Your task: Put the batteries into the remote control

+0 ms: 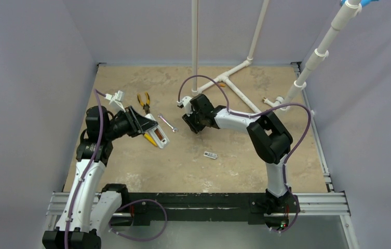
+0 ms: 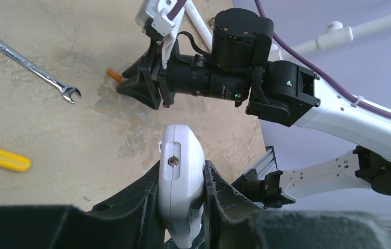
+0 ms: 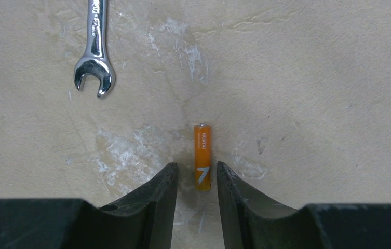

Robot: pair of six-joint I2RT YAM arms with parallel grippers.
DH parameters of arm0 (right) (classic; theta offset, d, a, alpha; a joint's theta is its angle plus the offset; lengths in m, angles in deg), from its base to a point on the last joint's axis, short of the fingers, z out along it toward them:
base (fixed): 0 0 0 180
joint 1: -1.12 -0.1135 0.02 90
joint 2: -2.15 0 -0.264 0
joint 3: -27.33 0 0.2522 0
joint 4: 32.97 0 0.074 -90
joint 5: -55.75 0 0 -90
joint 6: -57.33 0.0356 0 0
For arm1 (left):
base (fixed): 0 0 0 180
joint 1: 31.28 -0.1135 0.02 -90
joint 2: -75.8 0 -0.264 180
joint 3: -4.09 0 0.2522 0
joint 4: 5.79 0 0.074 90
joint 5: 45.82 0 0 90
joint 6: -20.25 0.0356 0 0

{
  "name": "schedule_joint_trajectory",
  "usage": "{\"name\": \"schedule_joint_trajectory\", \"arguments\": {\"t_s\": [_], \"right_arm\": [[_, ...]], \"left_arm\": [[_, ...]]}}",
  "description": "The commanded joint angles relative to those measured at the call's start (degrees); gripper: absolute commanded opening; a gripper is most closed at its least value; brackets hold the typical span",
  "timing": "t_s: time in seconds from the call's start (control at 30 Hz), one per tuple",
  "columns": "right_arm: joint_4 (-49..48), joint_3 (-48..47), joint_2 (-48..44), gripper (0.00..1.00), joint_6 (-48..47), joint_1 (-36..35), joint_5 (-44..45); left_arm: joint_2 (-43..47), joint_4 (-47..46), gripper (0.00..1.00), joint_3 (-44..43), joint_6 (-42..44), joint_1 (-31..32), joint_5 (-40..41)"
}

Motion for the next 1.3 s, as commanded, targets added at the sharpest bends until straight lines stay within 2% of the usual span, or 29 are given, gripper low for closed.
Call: {"name": "schedule_joint_trajectory", "arguments": {"t_s": [0.0,0.2,0.33,0.43,0.63,0.8,0.9,1.03,1.13,1.27], "right_arm": [[0.0,-2.0,1.3,0.32,-0.9,-0.3,-0.9],[0.1,-1.3,1.2,0.23,-1.2,-0.3,-0.9],[0.8,-1.2,0.6,0.08,-1.3,-0.3,-0.7],[2.5,0.6,-3.4,0.02,0.3,-0.3,-0.8],[1.2,12.2,-21.8,0.0,4.3,-0.7,-0.4],[2.9,19.1,-39.0,0.0,3.6,-1.6,-2.2],[-3.6,26.3,-51.7,0.0,4.4,-2.1,-5.0],[-13.7,35.2,-66.4,0.0,3.0,-2.2,-12.0],[-14.4,37.7,-72.8,0.0,-2.3,-2.3,-17.9],[-14.4,39.5,-77.2,0.0,-5.4,-2.3,-23.9]], "left_arm": [[0.8,-2.0,0.0,-1.9,-0.6,-0.6,-0.4],[0.4,-2.1,0.0,-2.1,-0.7,-0.6,-0.5],[0.2,-2.5,0.0,-2.1,-0.8,-0.6,-0.9],[0.3,-4.6,0.0,-2.1,-0.7,-0.6,-3.7],[3.2,-8.7,0.0,-0.9,-0.4,-0.6,-6.5],[3.4,-21.5,0.0,4.2,-6.9,0.6,-8.7],[3.4,-26.1,0.0,7.1,-9.2,4.4,-5.4],[2.5,-28.2,0.0,8.3,-8.4,13.5,1.2],[1.2,-35.2,0.0,10.4,-10.3,17.6,2.7],[0.8,-44.8,0.0,12.3,-11.9,19.6,1.1]]}}
